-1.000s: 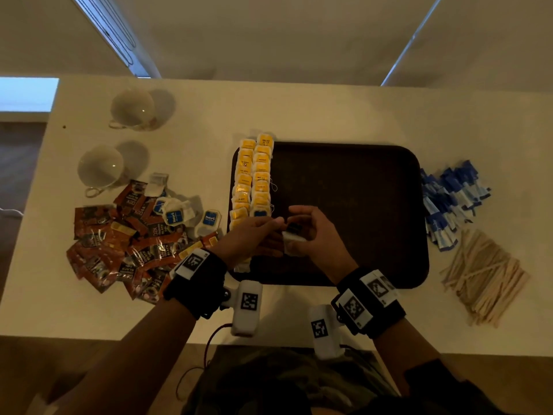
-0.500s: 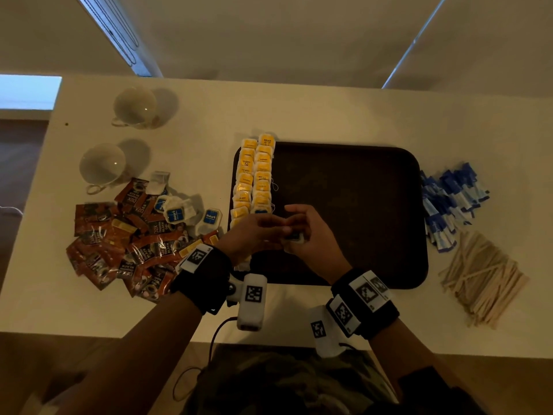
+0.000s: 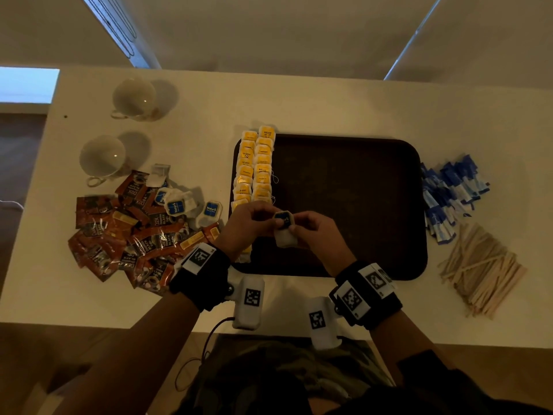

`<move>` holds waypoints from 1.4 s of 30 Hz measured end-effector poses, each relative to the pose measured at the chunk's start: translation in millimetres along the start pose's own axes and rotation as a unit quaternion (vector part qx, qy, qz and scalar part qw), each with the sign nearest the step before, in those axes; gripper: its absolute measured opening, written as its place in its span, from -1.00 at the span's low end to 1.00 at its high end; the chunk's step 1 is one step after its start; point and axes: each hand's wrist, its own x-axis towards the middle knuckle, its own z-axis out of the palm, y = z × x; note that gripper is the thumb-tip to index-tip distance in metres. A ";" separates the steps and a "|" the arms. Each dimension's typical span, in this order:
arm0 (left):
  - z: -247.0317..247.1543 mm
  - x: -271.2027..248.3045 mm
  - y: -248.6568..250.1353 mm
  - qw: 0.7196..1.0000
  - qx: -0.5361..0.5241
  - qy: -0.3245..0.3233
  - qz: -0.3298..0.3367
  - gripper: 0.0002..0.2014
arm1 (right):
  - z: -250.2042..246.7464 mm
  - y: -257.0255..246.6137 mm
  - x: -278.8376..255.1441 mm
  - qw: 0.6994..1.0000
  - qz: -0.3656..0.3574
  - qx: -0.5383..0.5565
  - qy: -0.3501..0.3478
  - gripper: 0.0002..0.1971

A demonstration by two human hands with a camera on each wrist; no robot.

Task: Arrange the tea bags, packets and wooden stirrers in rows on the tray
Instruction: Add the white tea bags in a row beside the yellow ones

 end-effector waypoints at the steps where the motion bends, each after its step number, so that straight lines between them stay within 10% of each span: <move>1: 0.3 -0.4 -1.2 1.000 0.013 0.005 0.001 -0.86 | 0.7 1.1 0.8 1.000 0.005 0.003 0.002 -0.84; 18: -11.1 18.6 -12.9 0.903 0.419 0.091 -0.028 -0.79 | 13.4 17.0 12.8 0.988 0.105 -0.107 -0.038 -0.73; 34: -17.4 17.4 -23.6 0.911 0.395 0.120 -0.010 -0.76 | 30.3 11.0 23.9 0.978 0.121 -0.158 -0.060 -0.65; 42: -103.5 -7.5 -15.3 0.879 0.351 0.320 -0.036 -0.78 | 21.4 11.0 24.4 0.984 0.107 -0.138 -0.020 -0.68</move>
